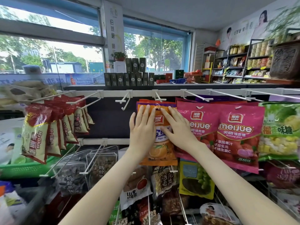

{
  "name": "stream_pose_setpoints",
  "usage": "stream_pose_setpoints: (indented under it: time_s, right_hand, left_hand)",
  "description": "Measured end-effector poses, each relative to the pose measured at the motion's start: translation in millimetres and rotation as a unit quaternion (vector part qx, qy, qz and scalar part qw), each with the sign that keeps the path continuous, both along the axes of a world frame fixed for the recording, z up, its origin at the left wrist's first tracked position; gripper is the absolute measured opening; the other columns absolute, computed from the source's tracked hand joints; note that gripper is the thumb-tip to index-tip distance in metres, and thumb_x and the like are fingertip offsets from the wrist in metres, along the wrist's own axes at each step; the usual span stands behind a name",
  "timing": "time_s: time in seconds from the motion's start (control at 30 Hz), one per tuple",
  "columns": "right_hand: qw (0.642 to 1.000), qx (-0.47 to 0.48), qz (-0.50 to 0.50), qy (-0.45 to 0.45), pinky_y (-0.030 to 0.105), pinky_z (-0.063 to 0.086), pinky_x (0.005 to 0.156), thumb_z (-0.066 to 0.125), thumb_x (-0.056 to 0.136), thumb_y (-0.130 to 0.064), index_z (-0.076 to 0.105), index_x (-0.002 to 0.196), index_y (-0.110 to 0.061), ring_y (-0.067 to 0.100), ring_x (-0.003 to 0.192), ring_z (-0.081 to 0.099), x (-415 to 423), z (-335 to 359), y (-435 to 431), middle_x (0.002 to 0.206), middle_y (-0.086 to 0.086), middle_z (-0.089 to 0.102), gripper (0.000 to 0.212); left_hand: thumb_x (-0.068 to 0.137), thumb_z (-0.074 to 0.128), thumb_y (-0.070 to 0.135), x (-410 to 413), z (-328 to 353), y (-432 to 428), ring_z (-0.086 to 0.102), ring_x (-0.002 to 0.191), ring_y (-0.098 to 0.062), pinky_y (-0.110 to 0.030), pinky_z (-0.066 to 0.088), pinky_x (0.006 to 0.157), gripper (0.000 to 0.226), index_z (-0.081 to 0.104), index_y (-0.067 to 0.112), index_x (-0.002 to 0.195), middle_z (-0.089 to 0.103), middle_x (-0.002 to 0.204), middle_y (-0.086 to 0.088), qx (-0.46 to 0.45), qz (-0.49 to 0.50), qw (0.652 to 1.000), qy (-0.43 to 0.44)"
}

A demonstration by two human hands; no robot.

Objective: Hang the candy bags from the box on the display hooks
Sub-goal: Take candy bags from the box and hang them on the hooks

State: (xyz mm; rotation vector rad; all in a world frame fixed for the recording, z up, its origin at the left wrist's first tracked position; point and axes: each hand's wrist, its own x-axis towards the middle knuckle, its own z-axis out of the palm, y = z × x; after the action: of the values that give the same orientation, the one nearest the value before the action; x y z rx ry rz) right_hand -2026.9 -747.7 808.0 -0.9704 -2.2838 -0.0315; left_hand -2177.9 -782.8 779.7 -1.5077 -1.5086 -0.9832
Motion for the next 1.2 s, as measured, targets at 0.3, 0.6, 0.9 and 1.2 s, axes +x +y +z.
stream_pose_setpoints:
  time_s: [0.3,0.6,0.9,1.2]
  right_hand:
    - [0.996,0.062,-0.028,0.054,0.036,0.011,0.113,0.05,0.095,-0.026,0.03,0.146,-0.022,0.018,0.141,0.021,17.4,-30.4,-28.2,0.152,0.001,0.03,0.054]
    - [0.986,-0.025,-0.15,0.061,0.023,0.026,0.107,0.05,0.094,-0.021,0.048,0.135,-0.009,0.016,0.123,0.041,155.2,-115.2,-70.4,0.131,0.005,0.053,0.042]
    - [0.885,-0.259,-0.379,0.076,0.028,0.03,0.104,0.049,0.096,-0.024,0.044,0.136,-0.012,0.019,0.13,0.037,372.6,-211.6,-121.5,0.136,0.005,0.048,0.042]
    - [0.746,-0.417,-0.499,0.145,0.034,0.036,0.102,0.054,0.09,-0.015,0.055,0.125,-0.005,0.031,0.12,0.048,603.9,-348.3,-191.8,0.123,0.014,0.057,0.036]
  left_hand:
    - [0.091,0.048,0.027,25.5,-25.0,-26.2,0.039,0.136,-0.03,-0.044,0.023,0.115,0.06,0.029,0.004,0.144,0.044,0.144,-0.016,-0.035,-0.061,0.997,-0.019]
    - [0.088,0.048,0.021,154.1,-92.3,-25.0,0.06,0.107,-0.032,-0.041,0.048,0.091,0.039,0.06,0.0,0.118,0.062,0.12,-0.018,-0.136,-0.279,0.949,0.052]
    - [0.084,0.047,0.029,355.9,-181.2,-22.8,0.065,0.08,-0.033,-0.036,0.053,0.058,0.034,0.06,0.006,0.106,0.063,0.096,-0.012,-0.436,-0.394,0.802,0.11]
    - [0.098,0.042,0.035,591.6,-295.9,-38.7,0.055,0.112,-0.027,-0.038,0.051,0.079,0.041,0.041,0.016,0.134,0.051,0.126,-0.006,-0.591,-0.434,0.656,0.179]
